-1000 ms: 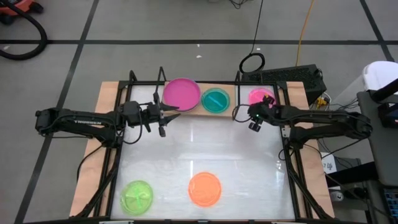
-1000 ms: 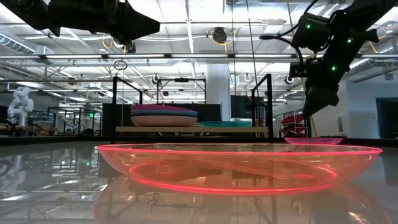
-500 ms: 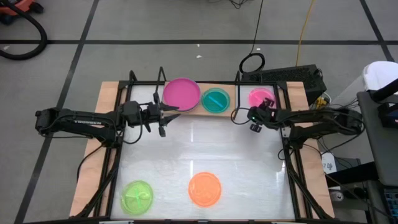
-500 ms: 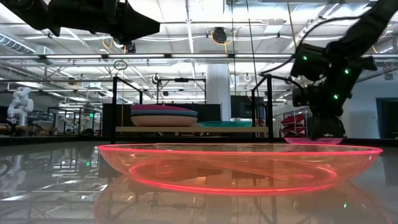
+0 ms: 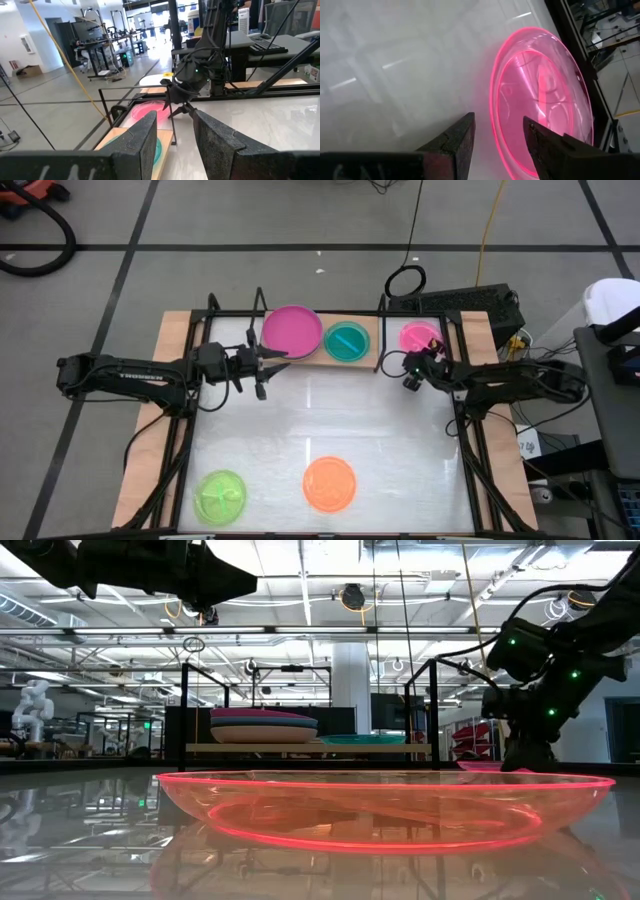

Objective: Place and stack plates onto a shelf
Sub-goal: Stack the transparent pink plate on top of the transparent sky blue plate on the shelf

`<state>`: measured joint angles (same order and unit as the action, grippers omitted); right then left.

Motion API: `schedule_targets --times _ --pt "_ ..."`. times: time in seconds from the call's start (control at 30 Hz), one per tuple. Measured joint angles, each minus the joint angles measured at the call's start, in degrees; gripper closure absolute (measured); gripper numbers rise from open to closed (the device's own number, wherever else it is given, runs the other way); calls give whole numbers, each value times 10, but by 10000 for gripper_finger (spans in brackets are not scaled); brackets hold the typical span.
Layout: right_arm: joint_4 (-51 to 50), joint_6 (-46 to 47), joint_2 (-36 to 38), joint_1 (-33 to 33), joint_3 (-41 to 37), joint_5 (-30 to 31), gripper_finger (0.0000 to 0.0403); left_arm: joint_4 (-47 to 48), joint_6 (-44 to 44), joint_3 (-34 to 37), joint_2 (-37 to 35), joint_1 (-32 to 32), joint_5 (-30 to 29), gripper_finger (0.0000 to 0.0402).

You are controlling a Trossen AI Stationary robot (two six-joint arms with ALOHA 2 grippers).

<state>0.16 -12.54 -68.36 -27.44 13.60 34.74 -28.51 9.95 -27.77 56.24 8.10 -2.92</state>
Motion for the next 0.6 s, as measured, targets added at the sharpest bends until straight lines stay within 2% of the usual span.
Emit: schedule_targets --times 0.17,0.27,0.4,0.6 --pt "1 11 0 -23 0 -7 251 0 0 0 0 0 0 266" --pt "0 11 0 -33 0 -21 266 0 0 0 0 0 0 266" --pt "-1 11 -1 -41 0 -28 307 0 0 0 0 0 0 266" --pt "-5 12 -1 -43 -1 -31 392 0 -1 0 0 0 0 266"
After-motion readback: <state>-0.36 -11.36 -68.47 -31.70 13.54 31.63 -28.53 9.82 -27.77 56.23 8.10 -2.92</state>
